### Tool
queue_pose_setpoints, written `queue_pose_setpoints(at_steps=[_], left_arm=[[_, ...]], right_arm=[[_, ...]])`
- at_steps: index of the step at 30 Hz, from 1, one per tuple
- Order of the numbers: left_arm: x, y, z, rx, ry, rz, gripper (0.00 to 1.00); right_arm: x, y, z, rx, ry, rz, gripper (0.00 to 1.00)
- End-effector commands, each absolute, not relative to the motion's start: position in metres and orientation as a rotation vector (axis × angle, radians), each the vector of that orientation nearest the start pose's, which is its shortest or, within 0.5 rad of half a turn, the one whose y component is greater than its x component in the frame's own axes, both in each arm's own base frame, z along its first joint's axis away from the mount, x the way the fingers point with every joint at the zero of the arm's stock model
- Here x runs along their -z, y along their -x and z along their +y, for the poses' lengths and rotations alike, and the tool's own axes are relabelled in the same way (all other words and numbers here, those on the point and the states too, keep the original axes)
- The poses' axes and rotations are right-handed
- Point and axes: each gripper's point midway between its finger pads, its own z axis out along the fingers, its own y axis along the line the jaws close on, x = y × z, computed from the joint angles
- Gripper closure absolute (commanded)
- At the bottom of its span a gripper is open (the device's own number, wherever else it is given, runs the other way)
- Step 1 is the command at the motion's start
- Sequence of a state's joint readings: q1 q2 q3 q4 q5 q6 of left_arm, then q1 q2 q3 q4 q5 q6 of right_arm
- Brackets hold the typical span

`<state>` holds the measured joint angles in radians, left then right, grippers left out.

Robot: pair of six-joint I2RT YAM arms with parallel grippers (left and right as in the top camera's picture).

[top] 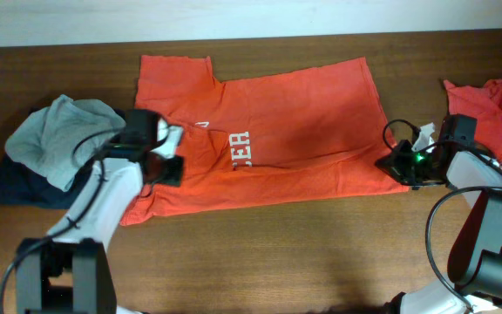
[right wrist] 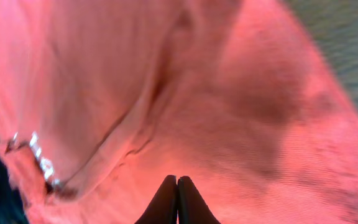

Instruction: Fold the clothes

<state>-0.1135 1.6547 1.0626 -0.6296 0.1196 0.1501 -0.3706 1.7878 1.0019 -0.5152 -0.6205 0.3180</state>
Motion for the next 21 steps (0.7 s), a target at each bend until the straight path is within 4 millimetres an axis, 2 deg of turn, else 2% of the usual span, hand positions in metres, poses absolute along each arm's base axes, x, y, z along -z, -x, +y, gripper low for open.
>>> queue_pose_setpoints(at_steps=[1,4,5,6,7,9,11,14,18,21], left_arm=[[-0.077,-0.355,-0.123,0.307,-0.811,2.580,0.88],[-0.071,-0.350,-0.151,0.314,-0.943,2.536,0.94],[-0.065,-0.348,-0.162,0.311,-0.988,2.526,0.95],[-0.061,-0.348,-0.164,0.298,-0.998,2.532,0.96],[-0.055,-0.347,-0.162,0.268,-0.975,2.561,0.98],[-0.042,-0.349,-0.148,0.178,-0.806,2.670,0.99],[-0.037,-0.351,-0.141,0.140,-0.699,2.720,0.99],[-0.035,-0.350,-0.141,0.149,-0.608,2.752,0.99],[-0.029,-0.349,-0.138,0.147,-0.561,2.782,0.99],[-0.010,-0.345,-0.137,0.145,-0.521,2.841,0.99]], right_arm=[[-0.044,-0.367,-0.014,-0.970,-0.627,2.590,0.96],[-0.043,-0.370,0.007,-0.959,-0.528,2.620,0.96],[-0.041,-0.372,0.023,-0.945,-0.463,2.642,0.96],[-0.040,-0.373,0.032,-0.936,-0.424,2.656,0.96],[-0.037,-0.373,0.042,-0.921,-0.382,2.673,0.96],[-0.029,-0.371,0.070,-0.885,-0.288,2.723,0.96],[-0.019,-0.371,0.082,-0.805,-0.206,2.755,0.95],[-0.008,-0.369,0.105,-0.717,0.103,2.755,0.91],[-0.012,-0.372,0.119,-0.724,0.186,2.730,0.91],[-0.007,-0.358,0.126,-0.708,0.314,2.760,0.92]])
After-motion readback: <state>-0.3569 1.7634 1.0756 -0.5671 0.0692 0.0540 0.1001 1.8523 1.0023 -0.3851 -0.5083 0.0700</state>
